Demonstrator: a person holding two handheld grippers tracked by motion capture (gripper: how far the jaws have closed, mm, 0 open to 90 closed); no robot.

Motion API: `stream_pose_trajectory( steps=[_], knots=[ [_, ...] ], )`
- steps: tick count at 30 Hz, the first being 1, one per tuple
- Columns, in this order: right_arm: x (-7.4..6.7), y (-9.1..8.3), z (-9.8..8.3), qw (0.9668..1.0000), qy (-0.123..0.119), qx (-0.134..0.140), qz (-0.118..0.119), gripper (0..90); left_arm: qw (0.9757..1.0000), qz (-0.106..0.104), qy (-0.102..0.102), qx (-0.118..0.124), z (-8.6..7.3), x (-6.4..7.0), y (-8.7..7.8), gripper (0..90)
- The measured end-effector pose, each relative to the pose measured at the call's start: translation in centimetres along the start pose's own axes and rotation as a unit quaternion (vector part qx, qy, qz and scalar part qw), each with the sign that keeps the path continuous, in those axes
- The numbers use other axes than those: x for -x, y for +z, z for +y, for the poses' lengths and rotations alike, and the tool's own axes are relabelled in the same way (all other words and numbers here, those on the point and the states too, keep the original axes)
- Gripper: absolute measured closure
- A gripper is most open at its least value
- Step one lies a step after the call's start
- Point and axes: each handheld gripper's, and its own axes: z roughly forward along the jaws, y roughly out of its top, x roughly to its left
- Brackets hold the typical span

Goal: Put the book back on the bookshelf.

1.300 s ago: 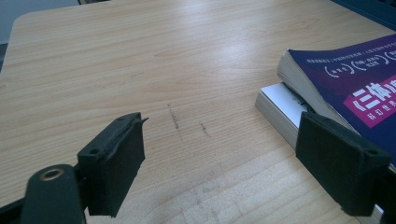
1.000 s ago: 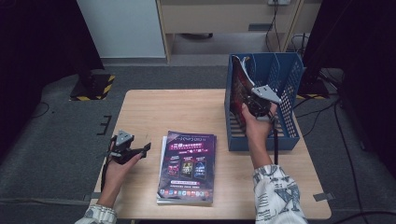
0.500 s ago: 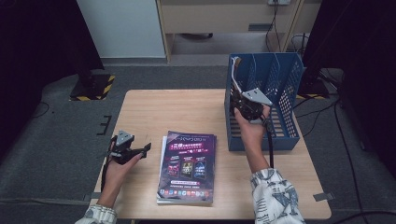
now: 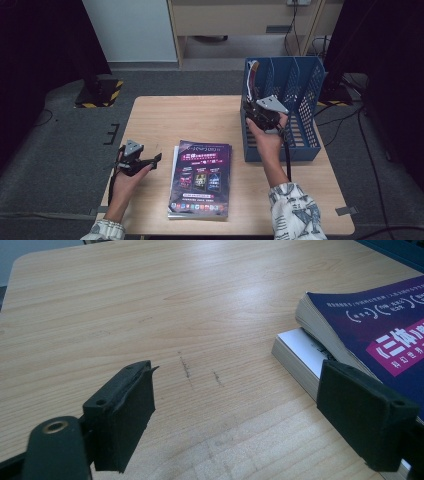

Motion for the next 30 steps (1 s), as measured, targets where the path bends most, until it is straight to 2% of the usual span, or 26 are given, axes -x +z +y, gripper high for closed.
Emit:
stream_pose_trajectory(
  steps=[5,10,16,23,30],
  knots=[
    [-0.07,0.01,-0.19,1.0000,0.003,-0.006,0.003,37.7,1.0000,0.000,0.001,-0.001,-0.01,-0.02,0.03,14.8],
    [-0.22,-0.04,-0.38,0.9998,0.006,-0.013,0.015,32.9,1.0000,0.000,0.001,-0.001,-0.01,-0.02,0.03,14.7],
    [-0.31,-0.07,-0.59,0.9998,0.011,-0.013,0.014,27.7,1.0000,0.000,0.001,-0.001,-0.03,-0.03,0.05,14.5],
    [-0.28,-0.10,-0.85,0.9992,0.016,-0.023,0.028,19.2,1.0000,0.001,-0.002,-0.002,-0.05,-0.01,0.09,13.9],
    [-0.77,-0.31,-0.78,0.9985,0.016,-0.028,0.044,14.8,1.0000,0.000,-0.004,-0.003,-0.05,-0.04,0.10,12.2]
  ],
)
